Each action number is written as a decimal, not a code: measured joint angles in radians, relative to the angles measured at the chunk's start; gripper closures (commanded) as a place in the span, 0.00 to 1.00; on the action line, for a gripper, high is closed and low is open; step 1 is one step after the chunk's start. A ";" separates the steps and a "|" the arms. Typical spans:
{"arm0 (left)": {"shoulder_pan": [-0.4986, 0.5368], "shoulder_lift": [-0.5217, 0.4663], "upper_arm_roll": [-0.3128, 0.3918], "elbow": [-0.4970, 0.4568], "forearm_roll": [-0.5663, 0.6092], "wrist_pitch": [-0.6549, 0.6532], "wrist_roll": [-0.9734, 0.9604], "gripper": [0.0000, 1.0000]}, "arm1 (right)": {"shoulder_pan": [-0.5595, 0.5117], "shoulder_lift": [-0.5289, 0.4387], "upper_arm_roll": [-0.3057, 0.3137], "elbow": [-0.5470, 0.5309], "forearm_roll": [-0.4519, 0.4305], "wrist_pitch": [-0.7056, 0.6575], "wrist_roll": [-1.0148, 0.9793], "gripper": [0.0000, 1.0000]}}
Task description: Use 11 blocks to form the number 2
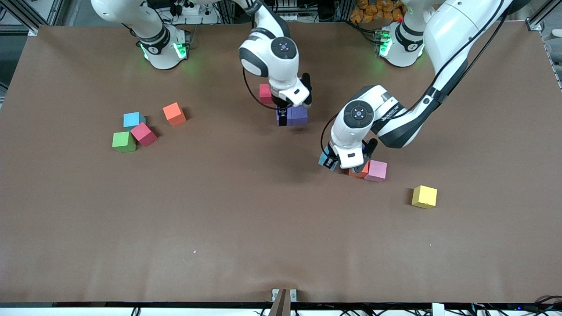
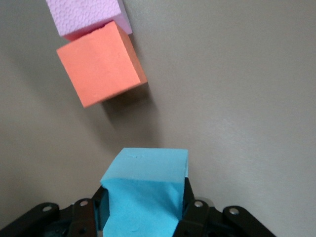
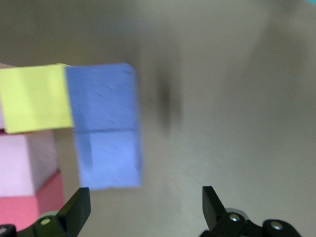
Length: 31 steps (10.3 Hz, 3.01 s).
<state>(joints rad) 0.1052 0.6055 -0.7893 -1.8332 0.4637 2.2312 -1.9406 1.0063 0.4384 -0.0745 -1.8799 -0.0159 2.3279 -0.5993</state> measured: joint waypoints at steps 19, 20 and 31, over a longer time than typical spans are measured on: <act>-0.527 0.083 0.147 0.231 -0.194 0.003 -0.706 0.88 | -0.732 -0.076 -0.147 -0.178 0.000 0.135 0.043 0.00; -0.550 0.085 0.162 0.232 -0.194 0.010 -0.736 0.88 | -0.757 -0.077 -0.147 -0.185 0.000 0.130 0.071 0.00; -0.587 0.117 0.183 0.141 -0.194 0.090 -0.792 0.88 | -1.015 -0.182 -0.149 -0.314 0.083 -0.087 0.158 0.00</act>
<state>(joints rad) -0.4817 0.7221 -0.6065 -1.6917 0.2696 2.3210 -2.7331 -0.0086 0.2564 -0.2231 -2.1939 0.0673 2.2410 -0.4413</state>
